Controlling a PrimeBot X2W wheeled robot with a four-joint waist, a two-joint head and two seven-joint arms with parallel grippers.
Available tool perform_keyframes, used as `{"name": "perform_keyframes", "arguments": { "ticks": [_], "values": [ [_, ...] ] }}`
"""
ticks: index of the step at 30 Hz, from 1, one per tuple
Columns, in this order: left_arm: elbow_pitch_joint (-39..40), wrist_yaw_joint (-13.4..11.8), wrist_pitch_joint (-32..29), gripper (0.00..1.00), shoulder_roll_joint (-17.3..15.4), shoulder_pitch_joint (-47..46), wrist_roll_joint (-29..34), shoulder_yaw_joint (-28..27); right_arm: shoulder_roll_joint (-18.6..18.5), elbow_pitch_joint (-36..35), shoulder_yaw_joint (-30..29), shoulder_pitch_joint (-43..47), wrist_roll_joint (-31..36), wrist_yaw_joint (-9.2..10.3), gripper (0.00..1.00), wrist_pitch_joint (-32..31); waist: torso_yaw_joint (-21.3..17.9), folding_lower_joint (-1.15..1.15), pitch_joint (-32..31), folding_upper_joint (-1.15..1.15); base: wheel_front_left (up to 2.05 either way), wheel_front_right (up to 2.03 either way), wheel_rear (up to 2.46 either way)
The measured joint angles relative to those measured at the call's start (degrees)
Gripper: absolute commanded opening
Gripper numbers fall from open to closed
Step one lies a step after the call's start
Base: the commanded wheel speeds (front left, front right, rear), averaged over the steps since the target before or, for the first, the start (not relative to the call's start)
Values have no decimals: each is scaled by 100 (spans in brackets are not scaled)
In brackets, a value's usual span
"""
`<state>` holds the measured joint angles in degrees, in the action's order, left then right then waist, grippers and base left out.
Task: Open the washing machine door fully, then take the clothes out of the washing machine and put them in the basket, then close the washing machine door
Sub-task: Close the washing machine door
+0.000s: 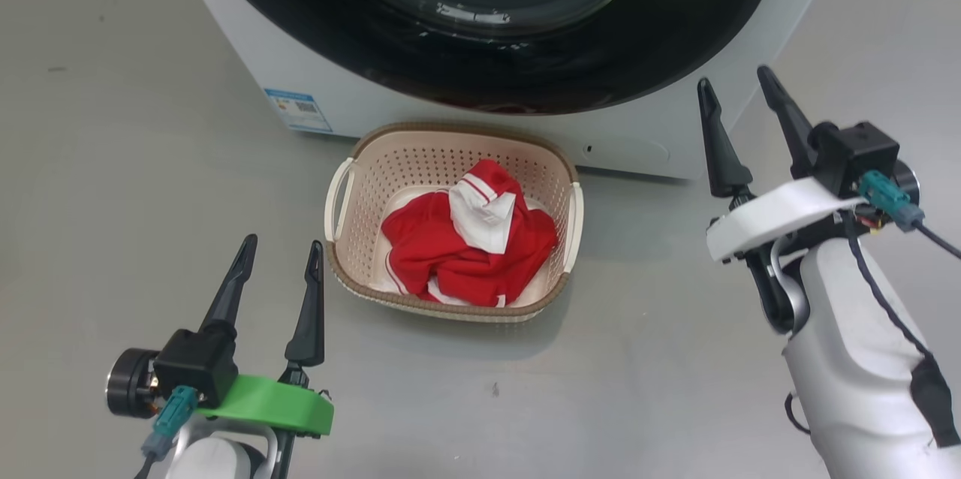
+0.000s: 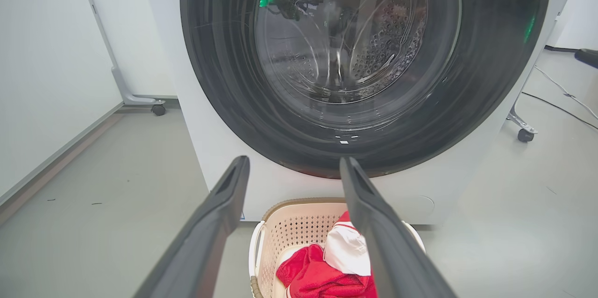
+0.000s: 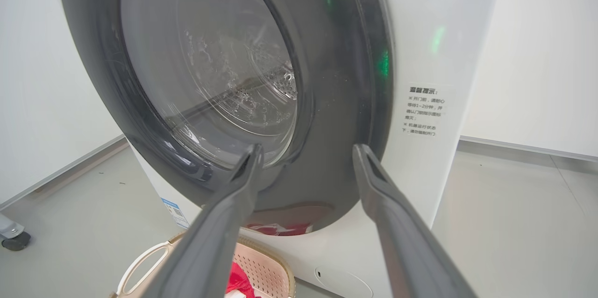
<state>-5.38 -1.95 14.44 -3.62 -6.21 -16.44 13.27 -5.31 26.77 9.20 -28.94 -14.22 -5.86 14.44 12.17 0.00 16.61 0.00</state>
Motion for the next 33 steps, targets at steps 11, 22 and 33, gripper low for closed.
{"name": "perform_keyframes", "arguments": {
  "ticks": [11, 22, 33],
  "values": [
    [-127, 0, 0, 100, -124, 334, 7, -14, 109, -453, -135, 1120, -55, 98, 100, 0, -337, 0, -549, 0, 0, 0, 0],
    [-159, -62, -33, 100, -164, 785, 5, -64, 197, -1034, -29, 2231, -90, 155, 100, 0, -792, 0, -1148, 0, 0, 0, 0],
    [-119, -80, -85, 100, -218, 1105, 5, -45, 231, -1224, 2, 2942, -140, 249, 100, 0, -999, 0, -1537, 0, 0, 0, 0]
  ]
}}
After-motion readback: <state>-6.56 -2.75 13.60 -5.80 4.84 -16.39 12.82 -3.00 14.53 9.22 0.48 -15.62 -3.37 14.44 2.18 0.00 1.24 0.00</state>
